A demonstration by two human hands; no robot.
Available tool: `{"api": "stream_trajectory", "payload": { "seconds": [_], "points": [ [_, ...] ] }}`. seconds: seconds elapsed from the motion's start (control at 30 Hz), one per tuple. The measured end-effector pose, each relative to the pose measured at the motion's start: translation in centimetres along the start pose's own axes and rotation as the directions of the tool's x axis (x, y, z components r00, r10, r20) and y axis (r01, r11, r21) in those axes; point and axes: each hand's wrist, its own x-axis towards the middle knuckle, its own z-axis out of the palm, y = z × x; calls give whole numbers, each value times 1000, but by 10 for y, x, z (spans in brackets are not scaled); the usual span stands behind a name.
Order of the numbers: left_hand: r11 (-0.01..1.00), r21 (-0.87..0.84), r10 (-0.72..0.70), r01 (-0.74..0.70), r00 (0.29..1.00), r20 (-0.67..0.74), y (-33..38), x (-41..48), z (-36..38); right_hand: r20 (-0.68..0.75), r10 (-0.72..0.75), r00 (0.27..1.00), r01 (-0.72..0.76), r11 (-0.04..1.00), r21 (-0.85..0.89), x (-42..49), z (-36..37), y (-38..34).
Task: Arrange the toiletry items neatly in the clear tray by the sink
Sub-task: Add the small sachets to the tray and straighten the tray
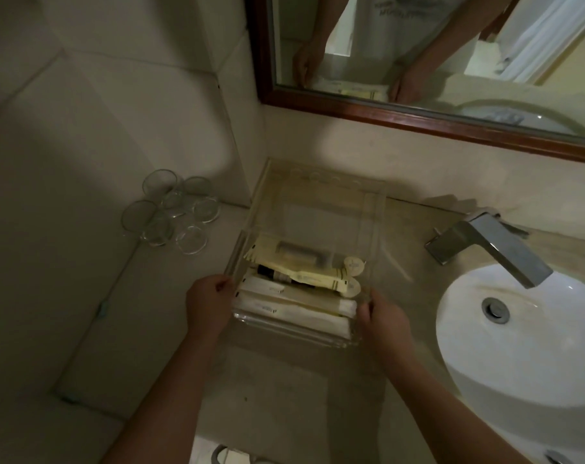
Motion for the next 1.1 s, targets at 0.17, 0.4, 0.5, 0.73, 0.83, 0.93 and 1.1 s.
{"api": "stream_trajectory", "payload": {
  "seconds": [0.17, 0.4, 0.5, 0.73, 0.83, 0.93, 1.1],
  "points": [
    [1000, -18, -7, 6, 1000, -30, 3, -2, 4, -27, -7, 1000, 6, 999, -50, 11, 1, 5],
    [994, -78, -76, 72, 996, -49, 6, -3, 12, -43, -48, 998, 44, 996, -81, 21, -3, 3],
    [988, -114, -111, 105, 992, -53, 4, -4, 17, -52, -48, 997, 43, 995, -90, 24, -3, 3],
    [959, -254, -144, 126, 988, -53, 7, -11, 19, -100, -8, 995, 4, 999, -44, 25, 2, 2],
    [958, -269, -127, 99, 988, -89, 13, -13, 16, -122, -1, 993, -1, 1000, -20, 22, 5, 0],
    [962, -264, -101, 74, 991, -88, 12, -13, 15, -124, 24, 992, -22, 1000, 15, 19, 7, 3],
    [958, -277, -92, 69, 993, -70, 17, 1, 17, -137, 30, 990, -24, 998, 50, 18, 8, 4]
  ]
}}
